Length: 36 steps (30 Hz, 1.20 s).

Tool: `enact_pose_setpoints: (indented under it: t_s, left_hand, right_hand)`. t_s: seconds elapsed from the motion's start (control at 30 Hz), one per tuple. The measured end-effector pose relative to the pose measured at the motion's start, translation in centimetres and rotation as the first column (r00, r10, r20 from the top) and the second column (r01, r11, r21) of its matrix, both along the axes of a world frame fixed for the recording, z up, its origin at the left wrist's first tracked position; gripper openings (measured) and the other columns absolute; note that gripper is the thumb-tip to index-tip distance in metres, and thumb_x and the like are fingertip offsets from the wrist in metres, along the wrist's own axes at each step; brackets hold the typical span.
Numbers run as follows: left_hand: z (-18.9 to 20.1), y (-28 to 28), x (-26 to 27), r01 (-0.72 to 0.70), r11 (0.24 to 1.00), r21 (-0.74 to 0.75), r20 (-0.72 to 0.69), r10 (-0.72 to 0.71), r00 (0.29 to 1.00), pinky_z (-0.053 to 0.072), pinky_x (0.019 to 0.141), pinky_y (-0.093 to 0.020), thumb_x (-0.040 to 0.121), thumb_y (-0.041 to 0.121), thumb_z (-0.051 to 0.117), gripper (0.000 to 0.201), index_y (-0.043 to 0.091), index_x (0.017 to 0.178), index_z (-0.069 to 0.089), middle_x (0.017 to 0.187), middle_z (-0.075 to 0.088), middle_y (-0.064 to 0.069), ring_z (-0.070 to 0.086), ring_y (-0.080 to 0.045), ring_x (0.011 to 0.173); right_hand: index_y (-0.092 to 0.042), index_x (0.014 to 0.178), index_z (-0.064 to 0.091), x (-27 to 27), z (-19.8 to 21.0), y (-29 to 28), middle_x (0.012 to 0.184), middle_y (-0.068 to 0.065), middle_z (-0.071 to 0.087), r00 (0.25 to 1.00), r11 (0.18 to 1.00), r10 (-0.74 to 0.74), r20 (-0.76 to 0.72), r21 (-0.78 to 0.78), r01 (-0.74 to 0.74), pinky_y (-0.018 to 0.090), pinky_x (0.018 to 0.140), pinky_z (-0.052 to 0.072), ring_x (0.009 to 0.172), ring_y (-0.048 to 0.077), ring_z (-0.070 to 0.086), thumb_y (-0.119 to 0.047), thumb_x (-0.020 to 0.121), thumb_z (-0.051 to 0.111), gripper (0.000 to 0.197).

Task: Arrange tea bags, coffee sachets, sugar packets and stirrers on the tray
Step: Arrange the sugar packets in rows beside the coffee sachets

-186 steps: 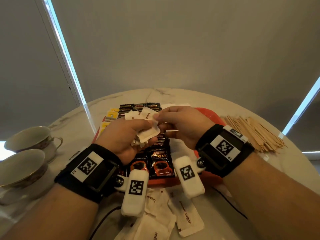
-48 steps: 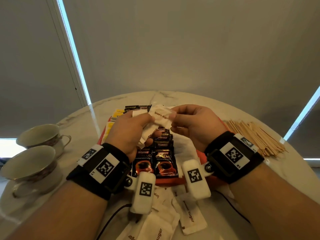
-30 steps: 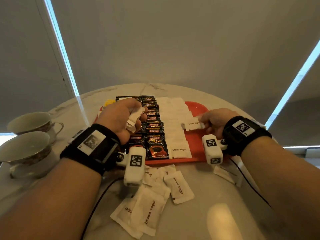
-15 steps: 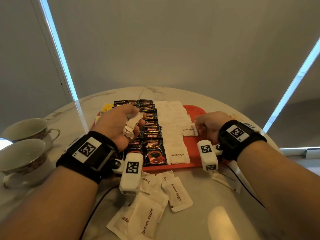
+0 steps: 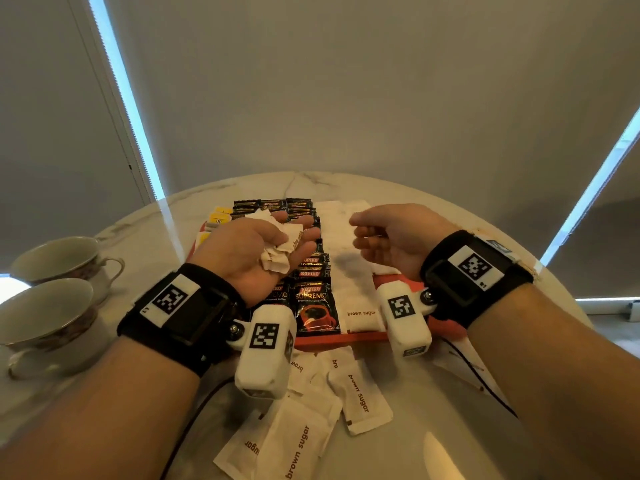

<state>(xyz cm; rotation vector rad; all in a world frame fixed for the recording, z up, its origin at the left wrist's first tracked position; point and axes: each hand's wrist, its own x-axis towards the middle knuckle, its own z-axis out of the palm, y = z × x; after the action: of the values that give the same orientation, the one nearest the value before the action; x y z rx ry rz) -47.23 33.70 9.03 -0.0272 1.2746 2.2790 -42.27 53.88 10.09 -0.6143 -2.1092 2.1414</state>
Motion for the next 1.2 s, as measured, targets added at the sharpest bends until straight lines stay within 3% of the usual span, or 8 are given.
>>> enact_pose_setpoints:
  t_s: [0.27, 0.47, 0.6, 0.67, 0.77, 0.9, 1.0, 1.2]
  left_hand:
    - [-0.6, 0.3, -0.2, -0.086, 0.983, -0.161, -0.144, 0.063, 0.988, 0.056, 0.047, -0.026, 0.098, 0.003, 0.066, 0.033, 0.007, 0.130, 0.060, 0.107, 0.078, -0.019, 0.079, -0.033, 0.092]
    - [-0.6, 0.3, -0.2, -0.135, 0.963, -0.235, -0.196, 0.089, 0.976, 0.052, 0.044, -0.024, 0.098, 0.012, 0.068, 0.022, 0.014, 0.119, 0.063, 0.096, 0.080, -0.013, 0.079, -0.027, 0.080]
    - [-0.5, 0.3, 0.0, -0.142, 0.960, -0.240, -0.196, 0.096, 0.976, 0.054, 0.045, -0.026, 0.098, 0.002, 0.065, 0.021, 0.016, 0.114, 0.063, 0.105, 0.074, -0.017, 0.077, -0.028, 0.081]
    - [-0.4, 0.2, -0.1, -0.136, 0.956, -0.259, -0.209, 0.082, 0.975, 0.055, 0.045, -0.029, 0.097, -0.008, 0.056, 0.031, 0.017, 0.111, 0.068, 0.106, 0.074, -0.017, 0.078, -0.028, 0.081]
    - [-0.1, -0.1, 0.1, -0.087, 0.951, -0.295, -0.185, 0.033, 0.982, 0.051, 0.045, -0.026, 0.093, -0.011, 0.049, 0.040, 0.015, 0.105, 0.076, 0.103, 0.074, -0.016, 0.073, -0.019, 0.064]
    - [0.1, 0.0, 0.4, 0.061, 0.965, -0.255, -0.105, -0.091, 0.990, 0.042, 0.039, -0.022, 0.094, 0.015, 0.065, 0.013, 0.009, 0.104, 0.071, 0.095, 0.072, -0.015, 0.056, -0.015, 0.055]
    - [-0.7, 0.0, 0.2, 0.155, 0.934, -0.323, -0.161, -0.216, 0.963, 0.039, 0.038, -0.018, 0.073, 0.038, 0.085, 0.051, 0.008, 0.113, 0.072, 0.087, 0.070, -0.009, 0.053, -0.011, 0.057]
    - [-1.1, 0.2, 0.4, 0.061, 0.905, -0.420, -0.278, -0.193, 0.941, 0.040, 0.041, -0.017, 0.090, 0.013, 0.077, 0.017, 0.008, 0.106, 0.073, 0.076, 0.068, -0.005, 0.052, -0.008, 0.055]
  right_hand:
    - [-0.016, 0.102, 0.072, -1.0, -0.1, -2.9, 0.090, 0.003, 0.070, 0.976, 0.971, 0.218, -0.025, 0.103, -0.215, 0.030, 0.066, 0.044, 0.077, 0.015, 0.060, -0.033, 0.087, 0.078, 0.023]
    - [-0.011, 0.103, 0.069, -0.6, -0.9, -3.3, 0.090, 0.011, 0.075, 0.963, 0.966, 0.258, -0.083, 0.049, -0.254, 0.030, 0.067, 0.045, 0.077, 0.016, 0.063, -0.024, 0.088, 0.077, 0.022]
    - [-0.008, 0.101, 0.070, -0.4, -1.0, -3.4, 0.105, 0.019, 0.075, 0.966, 0.973, 0.226, -0.128, 0.072, -0.219, 0.038, 0.078, 0.056, 0.086, 0.020, 0.067, -0.021, 0.088, 0.076, 0.020]
    - [-0.005, 0.099, 0.067, -0.3, -1.0, -3.3, 0.096, 0.018, 0.075, 0.963, 0.980, 0.189, -0.191, -0.021, -0.196, 0.044, 0.087, 0.058, 0.086, 0.022, 0.070, -0.015, 0.091, 0.073, 0.014]
    - [-0.006, 0.097, 0.063, -0.1, -0.9, -3.2, 0.090, 0.013, 0.075, 0.955, 0.975, 0.149, -0.255, -0.121, -0.185, 0.042, 0.085, 0.059, 0.084, 0.025, 0.070, -0.013, 0.093, 0.070, 0.011]
    - [-0.003, 0.099, 0.067, 0.3, -1.0, -3.2, 0.101, 0.020, 0.076, 0.948, 0.983, 0.160, -0.276, -0.045, -0.179, 0.046, 0.087, 0.059, 0.085, 0.030, 0.071, -0.015, 0.089, 0.074, 0.017]
    - [-0.002, 0.097, 0.070, 0.4, -1.1, -3.4, 0.091, 0.017, 0.074, 0.948, 0.985, 0.167, -0.271, 0.017, -0.169, 0.041, 0.079, 0.060, 0.080, 0.027, 0.069, -0.014, 0.088, 0.074, 0.016]
    - [-0.001, 0.098, 0.072, 0.5, -1.2, -3.4, 0.100, 0.024, 0.074, 0.950, 0.991, 0.123, -0.286, -0.021, -0.135, 0.045, 0.082, 0.061, 0.082, 0.031, 0.069, -0.011, 0.091, 0.071, 0.012]
